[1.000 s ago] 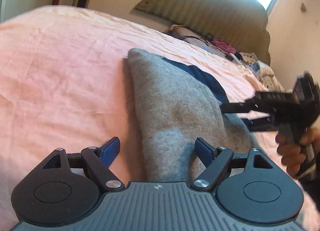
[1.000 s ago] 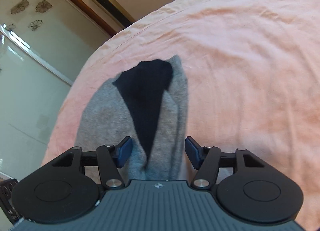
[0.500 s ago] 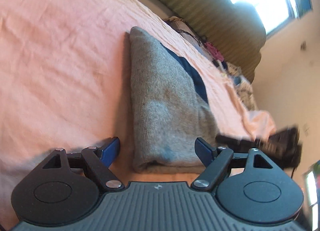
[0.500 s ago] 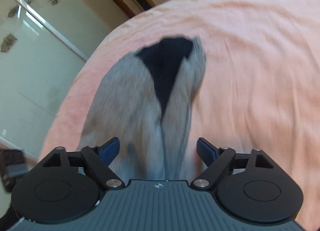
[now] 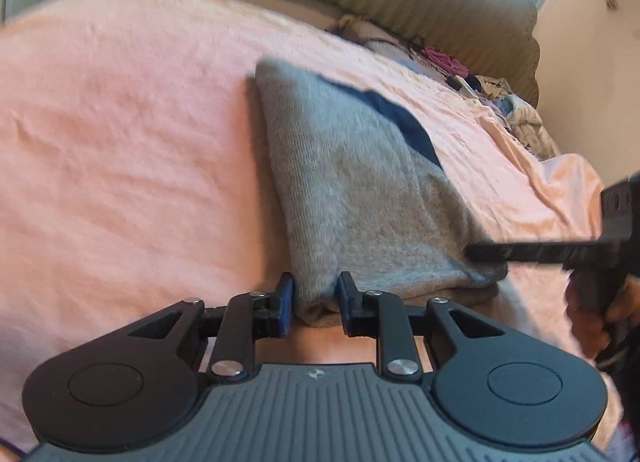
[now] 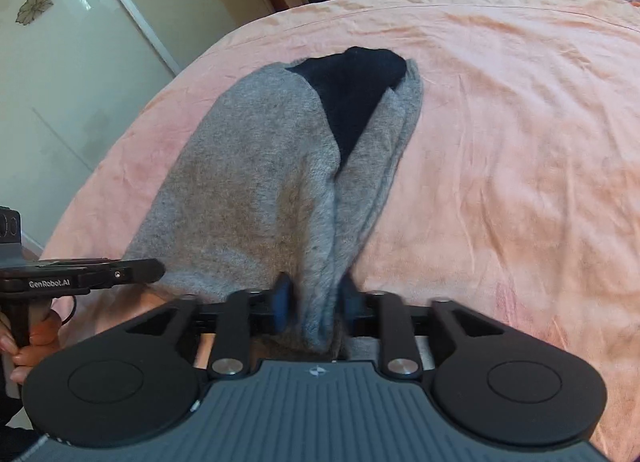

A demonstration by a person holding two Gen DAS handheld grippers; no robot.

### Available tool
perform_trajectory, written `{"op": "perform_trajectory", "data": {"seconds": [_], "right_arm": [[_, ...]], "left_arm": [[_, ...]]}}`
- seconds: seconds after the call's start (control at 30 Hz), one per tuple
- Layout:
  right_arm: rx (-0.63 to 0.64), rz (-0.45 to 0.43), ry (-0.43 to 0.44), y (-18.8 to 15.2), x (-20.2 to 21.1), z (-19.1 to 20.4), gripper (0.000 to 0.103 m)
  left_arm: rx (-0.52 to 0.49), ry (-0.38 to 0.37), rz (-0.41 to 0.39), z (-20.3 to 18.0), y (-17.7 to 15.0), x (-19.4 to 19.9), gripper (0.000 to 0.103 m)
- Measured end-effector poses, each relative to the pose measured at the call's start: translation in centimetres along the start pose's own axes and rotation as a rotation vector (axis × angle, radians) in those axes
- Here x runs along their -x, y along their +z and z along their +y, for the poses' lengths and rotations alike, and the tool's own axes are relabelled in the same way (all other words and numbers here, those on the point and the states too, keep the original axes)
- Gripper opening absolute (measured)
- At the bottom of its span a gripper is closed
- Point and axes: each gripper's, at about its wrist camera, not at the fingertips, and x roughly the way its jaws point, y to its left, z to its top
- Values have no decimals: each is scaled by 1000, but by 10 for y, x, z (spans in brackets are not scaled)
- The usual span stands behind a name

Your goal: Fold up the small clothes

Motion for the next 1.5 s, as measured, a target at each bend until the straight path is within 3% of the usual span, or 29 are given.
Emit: {"op": "perform_trajectory", "data": {"seconds": [0.03,0.07,0.17,0.23,0.33,0.43,0.5,0.6,0.73,0.8,0.87,0.93,0.97,1.03,1.13,1.17,1.23,1.27,1.33,1.4,1.5], "right_arm": [[-24,-28,-5,5,7,-1,62],[-36,-92,-19,9,17,-1,71],[-86,-241,-23,36,31,-2,71],[-131,-283,-14,61,20,0,71],[-134,-246,9,89,-16,8,71],[-38,-107,-86,97,-65,15,69],[77,-140,-142,90,-76,14,70],[52,-129,-131,94,-74,10,70],[38,-123,-192,94,-60,26,67],[48,-155,-141,85,-45,39,68],[29,-137,-77,74,-42,40,78],[49,-88,-108,61,-55,31,77],[80,-124,-109,54,-53,28,74],[18,-139,-117,53,-41,28,67],[-4,-211,-71,45,-14,41,66],[-5,-208,-32,40,-12,42,68],[-18,-111,-24,31,-29,34,69],[-16,-110,-16,25,-35,27,59],[-77,-142,6,21,-24,18,53],[-120,-160,13,19,-5,21,57],[-84,-222,16,4,26,29,74]], "left_arm": [[-36,23,-41,-5,2,8,27],[-77,47,-89,-12,5,14,31],[-182,64,-153,-38,10,10,57],[-257,69,-163,-57,9,-10,58],[-305,124,-98,-64,-3,-50,58],[-378,148,-169,-66,-21,-55,64],[-365,139,-171,-65,-21,-53,65],[-359,113,-165,-62,-19,-52,73],[-351,98,-165,-58,-18,-53,77],[-339,87,-167,-56,-18,-53,79],[-334,78,-166,-55,-17,-52,81],[-341,80,-164,-57,-17,-53,81],[-343,82,-164,-57,-18,-53,81],[-338,83,-167,-55,-18,-54,81],[-336,80,-165,-56,-18,-54,83],[-339,82,-164,-57,-18,-54,84],[-348,89,-163,-59,-18,-54,84],[-349,94,-166,-59,-19,-53,84],[-337,138,-205,-59,-23,-42,84],[-299,133,-237,-52,-30,-23,84],[-252,126,-226,-42,-38,-8,84]]}}
